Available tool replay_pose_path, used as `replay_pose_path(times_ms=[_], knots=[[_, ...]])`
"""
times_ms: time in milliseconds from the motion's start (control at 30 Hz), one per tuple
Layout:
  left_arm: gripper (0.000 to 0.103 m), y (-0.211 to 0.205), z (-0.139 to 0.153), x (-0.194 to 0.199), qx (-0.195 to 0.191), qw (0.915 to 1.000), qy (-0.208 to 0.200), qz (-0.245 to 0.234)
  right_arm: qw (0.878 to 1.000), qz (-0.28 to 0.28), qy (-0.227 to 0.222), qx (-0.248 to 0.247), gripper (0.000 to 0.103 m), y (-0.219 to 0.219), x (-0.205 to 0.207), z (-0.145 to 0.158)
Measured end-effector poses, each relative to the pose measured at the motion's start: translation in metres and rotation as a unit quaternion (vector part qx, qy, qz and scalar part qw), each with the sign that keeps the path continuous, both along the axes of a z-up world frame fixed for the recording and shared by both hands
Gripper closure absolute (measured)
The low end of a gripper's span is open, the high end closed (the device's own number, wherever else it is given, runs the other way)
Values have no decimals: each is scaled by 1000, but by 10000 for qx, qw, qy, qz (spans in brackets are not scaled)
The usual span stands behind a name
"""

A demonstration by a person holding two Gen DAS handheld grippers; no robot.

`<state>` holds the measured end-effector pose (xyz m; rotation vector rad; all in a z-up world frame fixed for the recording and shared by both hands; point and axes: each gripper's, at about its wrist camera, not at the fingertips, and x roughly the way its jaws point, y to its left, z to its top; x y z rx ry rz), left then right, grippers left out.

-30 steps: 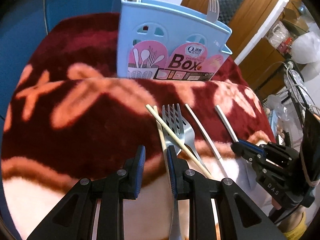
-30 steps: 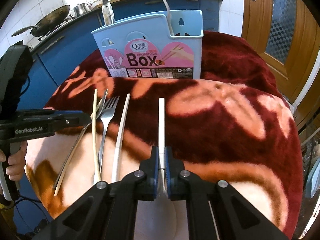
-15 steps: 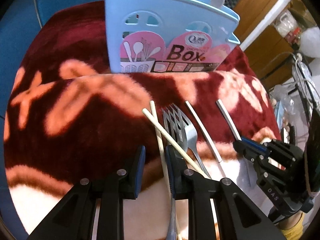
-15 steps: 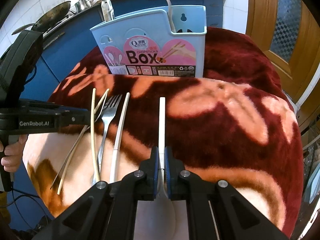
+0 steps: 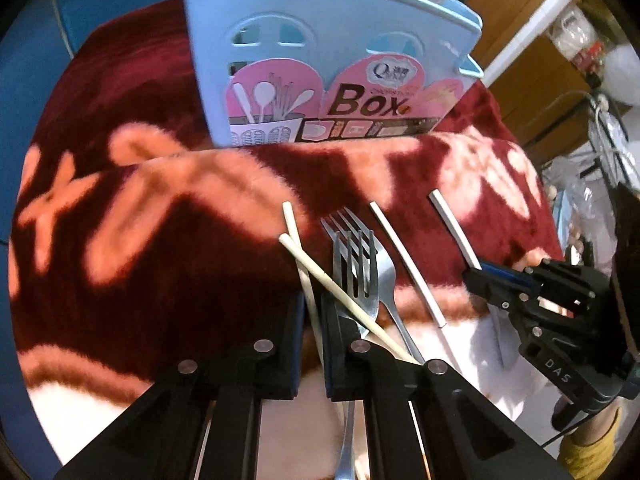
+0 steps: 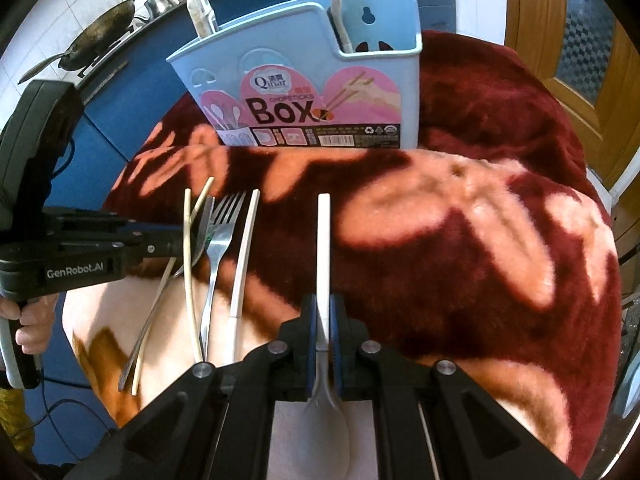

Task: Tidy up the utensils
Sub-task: 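Grasp the white plastic spoon with the right tool while the left tool grasps a white chopstick, then lift the spoon and chopstick upright and carry both over the blue holder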

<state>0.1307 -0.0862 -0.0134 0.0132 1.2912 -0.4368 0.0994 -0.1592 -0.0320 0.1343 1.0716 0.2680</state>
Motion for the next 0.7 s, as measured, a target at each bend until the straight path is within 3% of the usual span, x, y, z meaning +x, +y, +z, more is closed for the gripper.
replay_pose_path(times_ms=[167,333,500,700], knots=[[96,27,7,-9,-283,9991,-153,276,9992,-125,-327,190,95,-7,-13,6],[97,43,30,-24,-245,9942,-975,391,9963,-199,-734,404,95,-10,-23,22],[99,52,56,-41,-240,9809,-1875,448,9903,-288,-1276,477,95,-10,-33,41],[99,58,81,-49,-470,9652,-2497,620,9792,-438,-1914,515,95,-6,-40,67]])
